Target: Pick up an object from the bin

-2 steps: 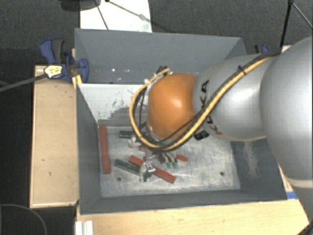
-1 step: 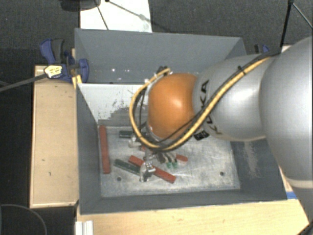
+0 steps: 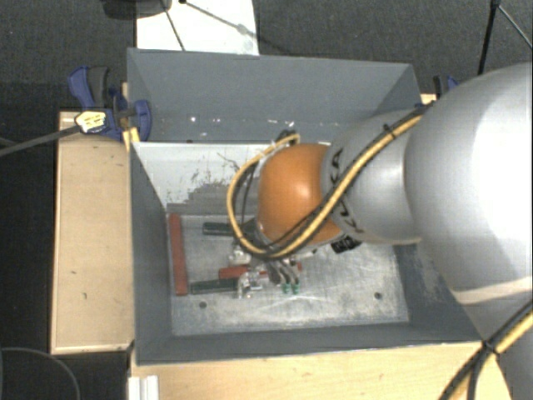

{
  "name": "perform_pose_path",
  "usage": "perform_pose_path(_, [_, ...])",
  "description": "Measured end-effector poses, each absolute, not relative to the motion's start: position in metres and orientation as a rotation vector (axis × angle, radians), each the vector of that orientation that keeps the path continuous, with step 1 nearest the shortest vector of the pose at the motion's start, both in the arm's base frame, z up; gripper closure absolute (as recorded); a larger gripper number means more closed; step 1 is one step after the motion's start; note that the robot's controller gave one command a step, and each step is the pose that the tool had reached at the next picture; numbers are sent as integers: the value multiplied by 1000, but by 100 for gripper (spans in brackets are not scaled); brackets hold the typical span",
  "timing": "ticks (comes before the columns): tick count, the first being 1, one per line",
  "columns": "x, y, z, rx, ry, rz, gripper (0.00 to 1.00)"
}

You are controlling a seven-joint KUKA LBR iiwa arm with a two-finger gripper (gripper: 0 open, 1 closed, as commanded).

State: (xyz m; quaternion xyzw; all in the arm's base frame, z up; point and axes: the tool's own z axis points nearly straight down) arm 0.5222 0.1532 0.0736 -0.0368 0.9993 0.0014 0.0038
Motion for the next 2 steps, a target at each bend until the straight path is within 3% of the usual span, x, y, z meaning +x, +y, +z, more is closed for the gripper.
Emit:
perform_pose_path(1, [522,153,74,-114,3132,4,100])
perform_pose_path(2, [530,174,252,-455,3110,0,100])
